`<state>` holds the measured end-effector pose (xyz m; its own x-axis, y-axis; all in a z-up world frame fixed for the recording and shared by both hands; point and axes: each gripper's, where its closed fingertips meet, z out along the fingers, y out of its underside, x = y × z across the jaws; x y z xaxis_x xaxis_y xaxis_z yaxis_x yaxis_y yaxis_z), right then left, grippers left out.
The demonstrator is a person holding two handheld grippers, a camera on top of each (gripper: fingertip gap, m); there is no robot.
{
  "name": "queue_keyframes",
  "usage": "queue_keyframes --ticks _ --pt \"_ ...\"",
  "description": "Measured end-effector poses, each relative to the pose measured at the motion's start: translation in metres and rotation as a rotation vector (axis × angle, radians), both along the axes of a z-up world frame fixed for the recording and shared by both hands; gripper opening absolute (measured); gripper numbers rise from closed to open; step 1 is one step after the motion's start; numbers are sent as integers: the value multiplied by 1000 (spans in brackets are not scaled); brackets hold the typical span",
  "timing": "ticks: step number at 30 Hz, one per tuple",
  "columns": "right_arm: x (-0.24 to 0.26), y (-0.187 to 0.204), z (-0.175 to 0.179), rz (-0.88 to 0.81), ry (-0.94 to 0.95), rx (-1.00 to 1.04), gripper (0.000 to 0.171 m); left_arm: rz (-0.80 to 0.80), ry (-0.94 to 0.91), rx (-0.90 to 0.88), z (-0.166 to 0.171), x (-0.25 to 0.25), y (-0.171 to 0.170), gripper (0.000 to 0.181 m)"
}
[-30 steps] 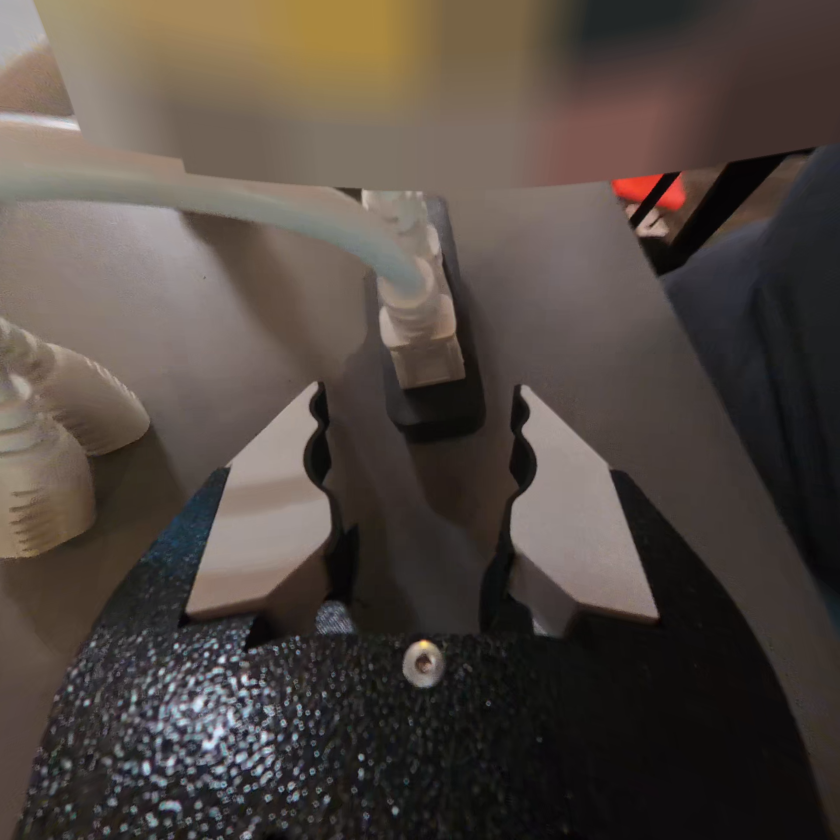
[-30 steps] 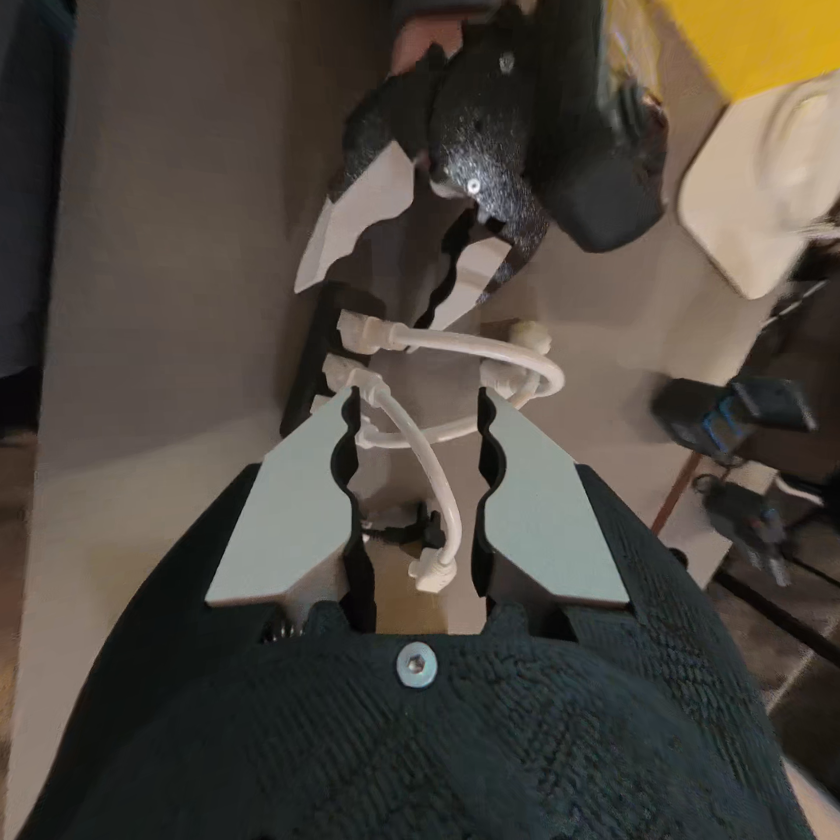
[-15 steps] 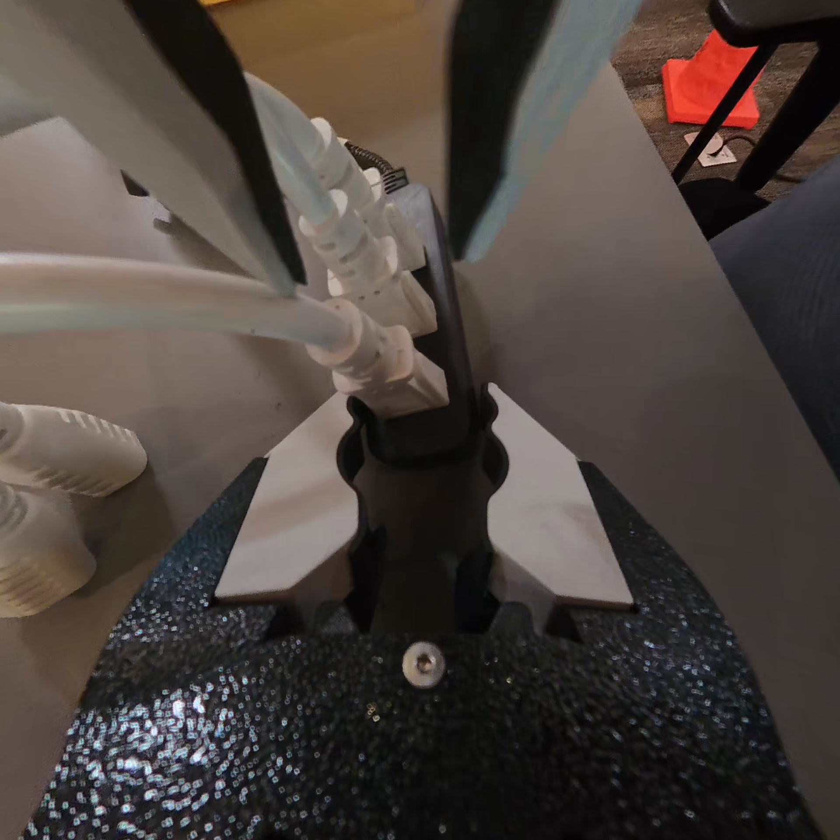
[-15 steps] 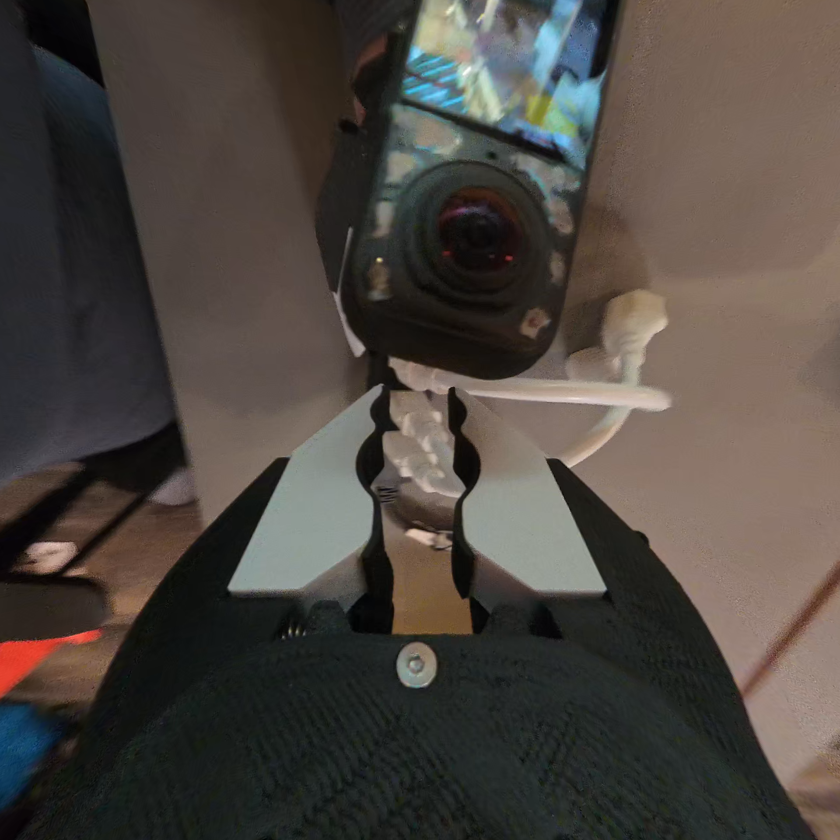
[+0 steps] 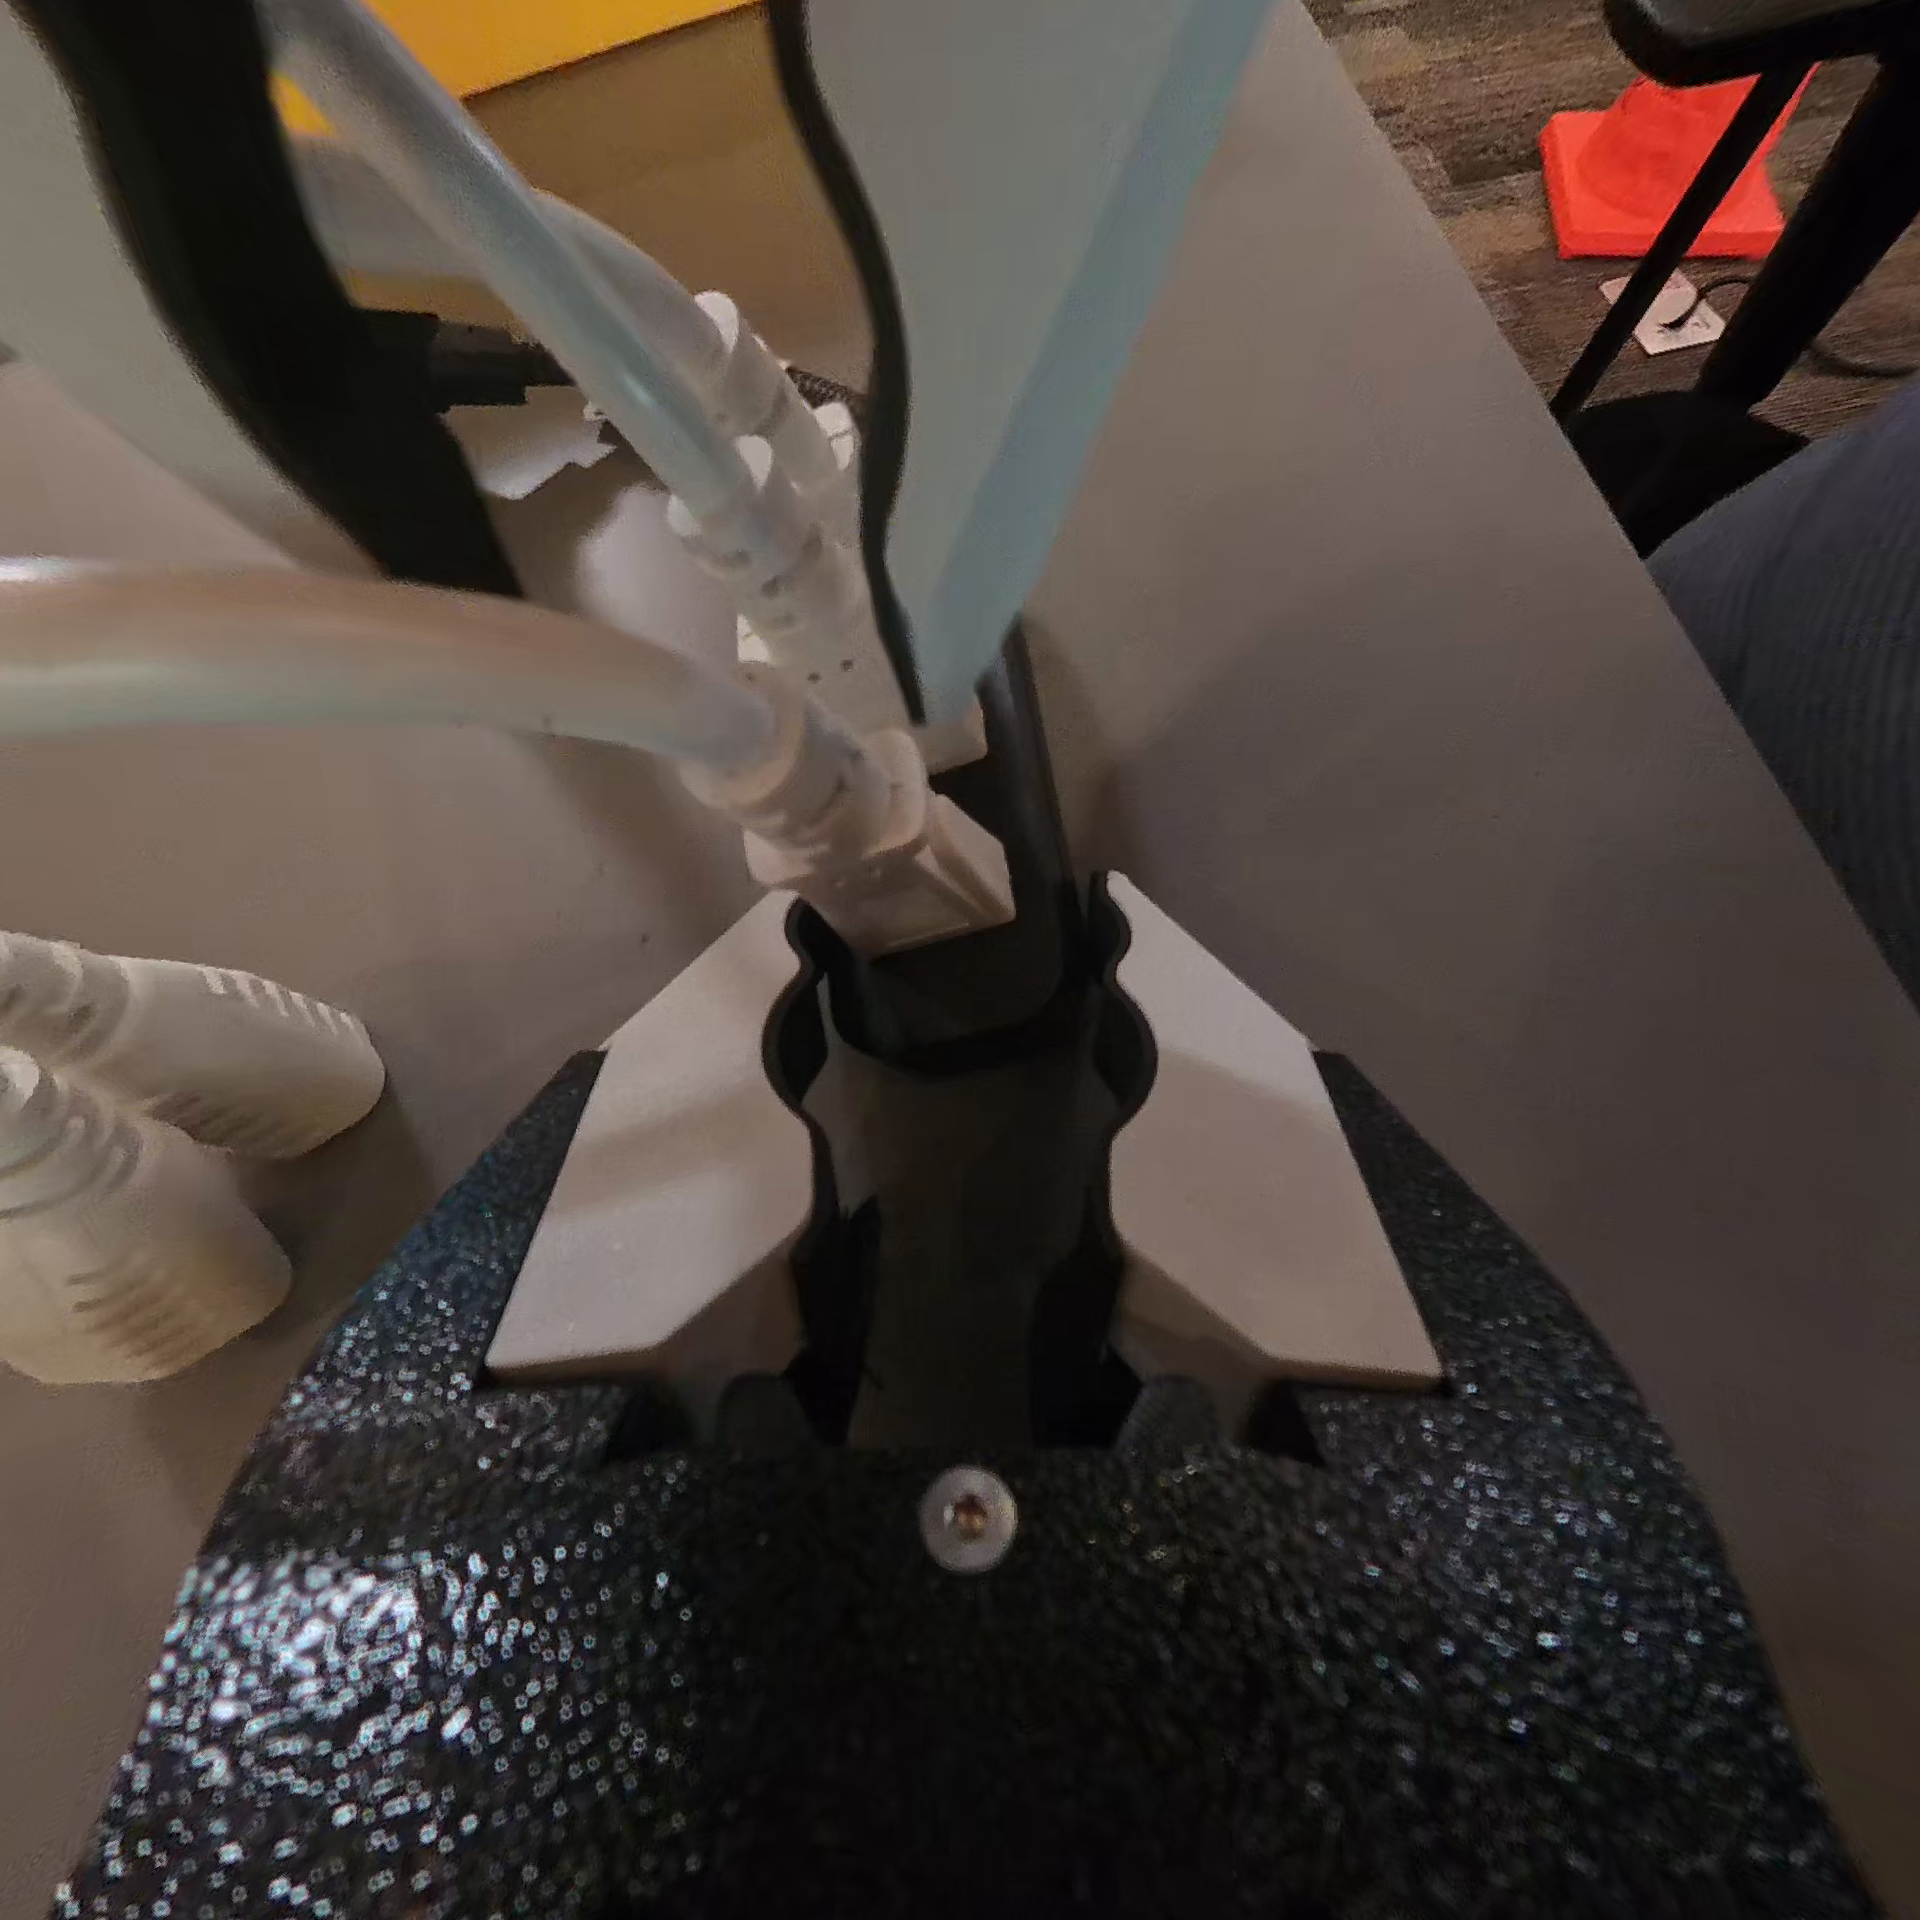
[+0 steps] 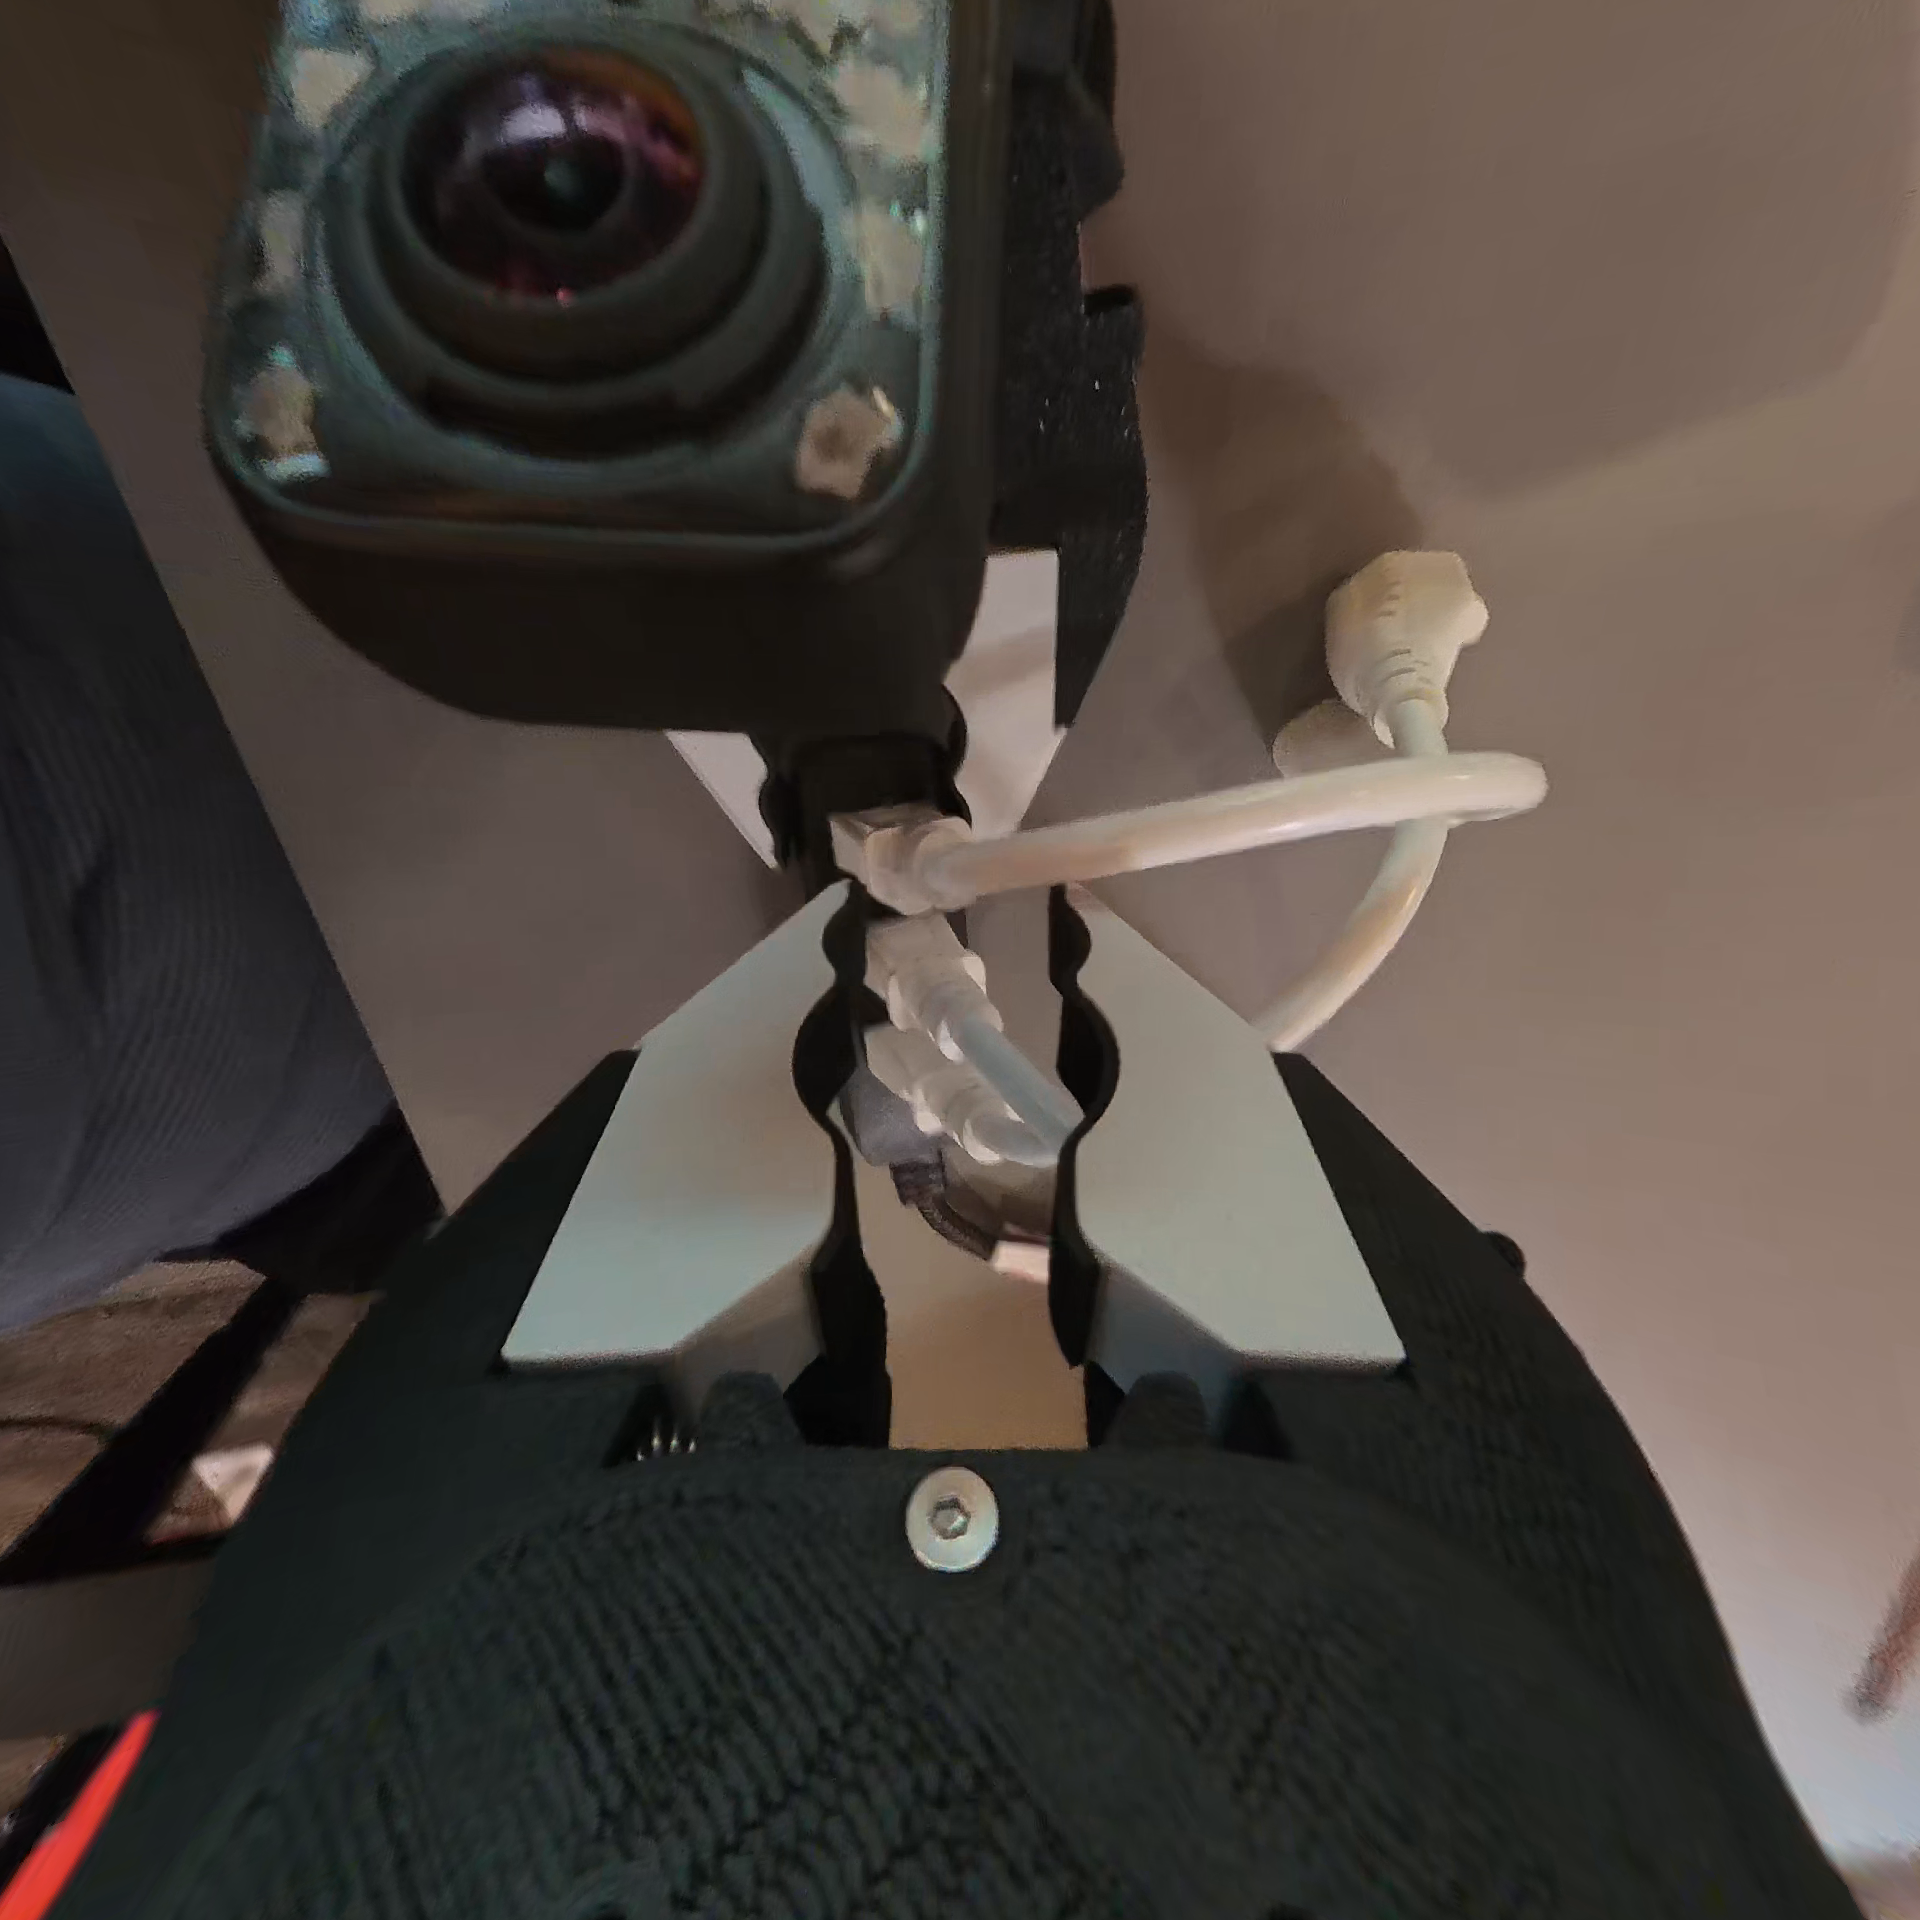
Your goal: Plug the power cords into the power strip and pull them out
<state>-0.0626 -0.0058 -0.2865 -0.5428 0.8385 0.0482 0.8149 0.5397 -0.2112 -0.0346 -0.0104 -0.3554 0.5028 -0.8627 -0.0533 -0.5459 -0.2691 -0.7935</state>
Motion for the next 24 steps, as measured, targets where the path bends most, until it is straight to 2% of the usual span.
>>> queue_keyframes --ticks 3,6,9,12,16,19,24 --pt "8 15 9 120 -55 143 37 0 7 38 2 0 0 49" --pt "5 5 29 220 -14 132 37 3 24 118 6 -1 1 48" --pt "-1 -4 46 356 61 159 39 12 66 216 10 -6 4 48" --pt "-6 -12 57 546 207 212 39 41 188 307 10 -17 11 48" --pt "-9 -34 70 716 362 226 38 49 230 322 9 -16 12 48" --pt "-3 -19 41 710 165 323 56 44 224 321 9 -14 12 48" --pt "-5 5 17 764 -79 467 53 15 223 368 11 -12 10 48"
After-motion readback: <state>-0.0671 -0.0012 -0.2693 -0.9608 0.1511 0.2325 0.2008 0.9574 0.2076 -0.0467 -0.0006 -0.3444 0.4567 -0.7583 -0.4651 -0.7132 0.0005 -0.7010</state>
